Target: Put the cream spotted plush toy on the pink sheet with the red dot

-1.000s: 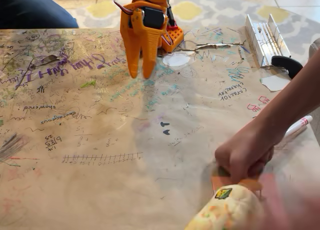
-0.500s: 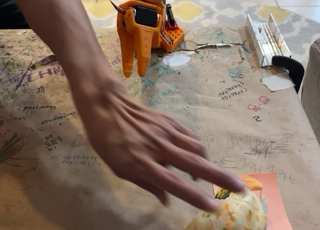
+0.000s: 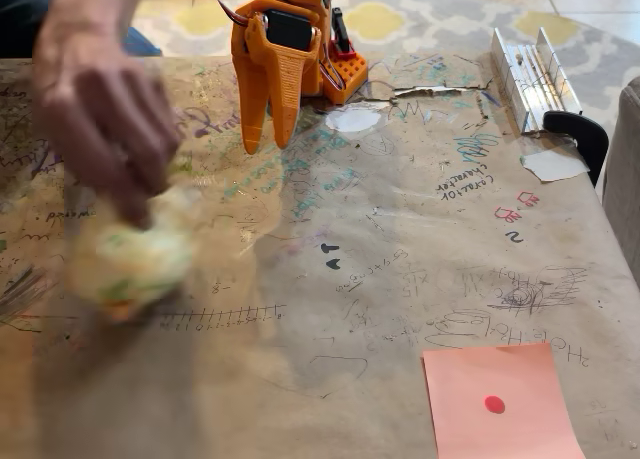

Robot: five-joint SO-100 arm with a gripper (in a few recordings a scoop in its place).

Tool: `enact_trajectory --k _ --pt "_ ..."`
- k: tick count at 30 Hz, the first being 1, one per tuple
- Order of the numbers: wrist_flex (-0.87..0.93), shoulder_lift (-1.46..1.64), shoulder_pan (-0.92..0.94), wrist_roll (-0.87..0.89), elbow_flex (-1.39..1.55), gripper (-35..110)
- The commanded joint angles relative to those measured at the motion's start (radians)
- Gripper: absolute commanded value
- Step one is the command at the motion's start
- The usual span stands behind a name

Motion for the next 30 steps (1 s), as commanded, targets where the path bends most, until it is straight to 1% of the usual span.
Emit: enact_trajectory --k 1,18,21,24,30 --pt "-0.006 0.008 0.006 -0.008 -0.026 31" --pt "-0.002 0.008 -0.006 -0.02 -0.026 34" --pt "0.005 0.008 -0.017 -0.035 -0.025 34" --pt "0.008 0.008 -0.032 -0.069 -0.026 37" --pt "0.011 -0.025 0.017 -0.087 -0.193 40"
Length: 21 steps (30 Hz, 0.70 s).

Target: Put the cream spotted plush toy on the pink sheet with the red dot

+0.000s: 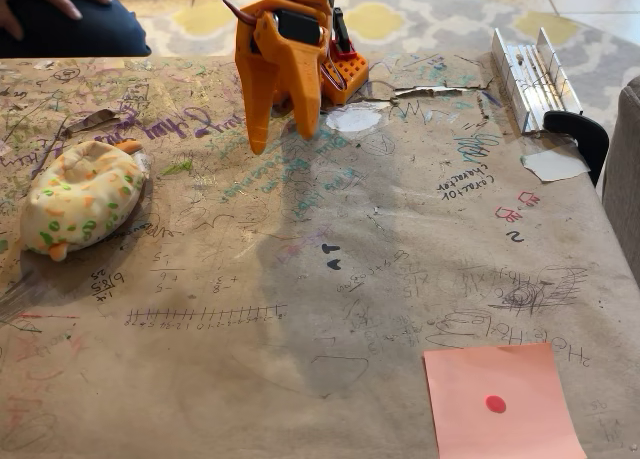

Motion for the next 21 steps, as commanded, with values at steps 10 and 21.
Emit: enact_trajectory --k 10,21 --pt "0.095 -1.197 0.454 -0.287 -0.879 41" --pt "-0.411 -1.391 0.779 -0.839 -0.787 46"
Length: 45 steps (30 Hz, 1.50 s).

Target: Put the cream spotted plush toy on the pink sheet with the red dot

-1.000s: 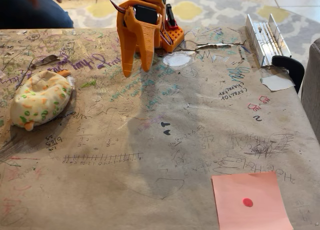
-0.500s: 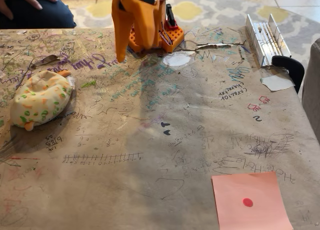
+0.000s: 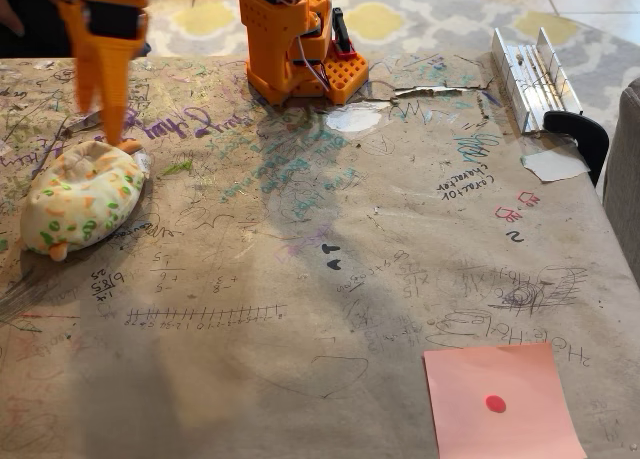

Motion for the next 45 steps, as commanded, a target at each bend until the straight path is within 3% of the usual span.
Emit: enact_trajectory --k 1,6,8,14,20,21,26,31,40,45 --pt "-0.233 -0.058 0.032 -0.114 -0.006 47" --pt "-0.276 -0.245 -0.009 -0.278 -0.138 47" --pt "-0.373 -0.302 -0.04 -0.316 -0.121 48" --pt "-0.588 -0.368 -0.063 -0.403 0.002 48" --pt "-0.916 -0.282 0.015 -0.554 0.293 48" --pt "-0.908 -0.261 0.026 -0.555 0.311 48" --pt "-0.486 -0.224 0.02 -0.454 0.17 40" --pt "-0.393 -0.207 -0.009 -0.327 0.129 0" --pt "-0.301 -0.325 -0.037 -0.222 -0.018 0" --pt "0.063 -0.362 -0.072 -0.158 -0.25 0"
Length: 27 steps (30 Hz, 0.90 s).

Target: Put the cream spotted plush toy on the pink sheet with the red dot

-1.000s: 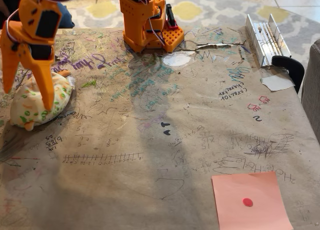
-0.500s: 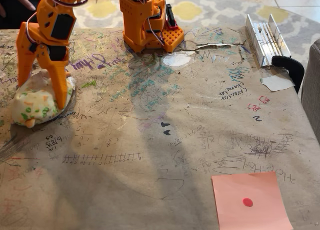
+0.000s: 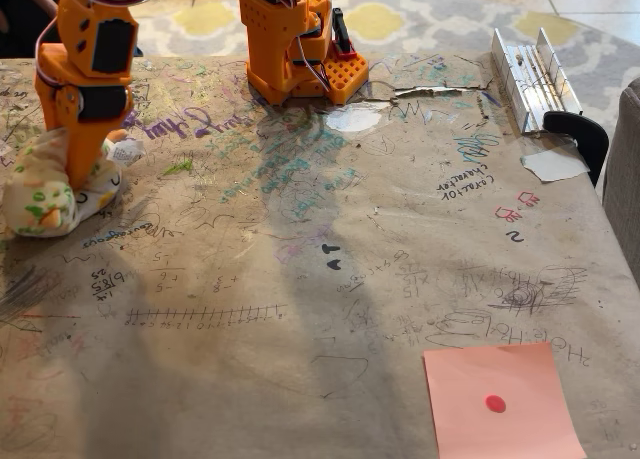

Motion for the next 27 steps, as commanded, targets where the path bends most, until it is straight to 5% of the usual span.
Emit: enact_trajectory --k 1,4,15,27 --pt "0.385 0.011 -0.037 0.066 -0.25 0" --pt "0.569 0.061 -0.129 0.181 -0.336 0" --pt "0.652 0.681 -0.655 1.008 -0.244 0" --pt "0.692 1.315 -1.049 1.344 -0.344 0"
